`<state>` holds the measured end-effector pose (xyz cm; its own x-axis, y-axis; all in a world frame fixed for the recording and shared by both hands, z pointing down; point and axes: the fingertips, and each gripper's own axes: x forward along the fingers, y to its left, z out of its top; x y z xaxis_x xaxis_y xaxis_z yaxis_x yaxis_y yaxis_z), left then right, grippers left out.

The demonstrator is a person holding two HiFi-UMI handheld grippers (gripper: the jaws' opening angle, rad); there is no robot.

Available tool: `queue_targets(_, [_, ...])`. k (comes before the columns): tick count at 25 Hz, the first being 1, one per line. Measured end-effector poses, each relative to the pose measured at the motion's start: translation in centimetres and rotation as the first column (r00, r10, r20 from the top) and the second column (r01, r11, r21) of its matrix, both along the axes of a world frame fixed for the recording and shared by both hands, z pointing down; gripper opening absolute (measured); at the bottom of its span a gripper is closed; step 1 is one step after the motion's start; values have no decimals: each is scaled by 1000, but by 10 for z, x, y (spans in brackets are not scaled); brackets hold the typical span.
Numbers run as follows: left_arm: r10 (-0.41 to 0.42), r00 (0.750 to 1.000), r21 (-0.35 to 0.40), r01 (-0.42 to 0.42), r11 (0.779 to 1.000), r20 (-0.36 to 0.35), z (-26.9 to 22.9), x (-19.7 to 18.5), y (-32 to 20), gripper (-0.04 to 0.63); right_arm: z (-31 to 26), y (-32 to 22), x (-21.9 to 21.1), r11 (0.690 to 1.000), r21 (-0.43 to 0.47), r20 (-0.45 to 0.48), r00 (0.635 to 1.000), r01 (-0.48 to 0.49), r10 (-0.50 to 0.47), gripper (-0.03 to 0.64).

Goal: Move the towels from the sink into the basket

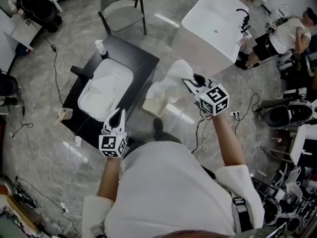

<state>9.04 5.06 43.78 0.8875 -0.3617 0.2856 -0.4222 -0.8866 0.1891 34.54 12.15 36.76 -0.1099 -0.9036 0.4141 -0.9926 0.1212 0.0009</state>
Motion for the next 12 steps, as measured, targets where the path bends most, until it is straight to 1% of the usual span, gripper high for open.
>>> queue_targets(3, [14, 1000, -18, -13, 1000, 12, 9, 10, 4, 12, 24, -2, 1, 999, -38, 17, 1000, 17, -17, 71])
queue_targets(6, [28, 999, -48, -26, 998, 40, 27, 19, 11, 12, 64, -6, 0, 994, -97, 46, 998, 43, -38, 71])
queue_targets(8, [46, 997, -61, -42, 997, 61, 43, 28, 12, 12, 100, -13, 0, 989, -132, 62, 996, 66, -58, 71])
queue_targets(12, [79, 992, -83, -71, 994, 94, 82, 52, 9, 12, 194, -31, 2, 971, -205, 36, 992, 124, -119, 71])
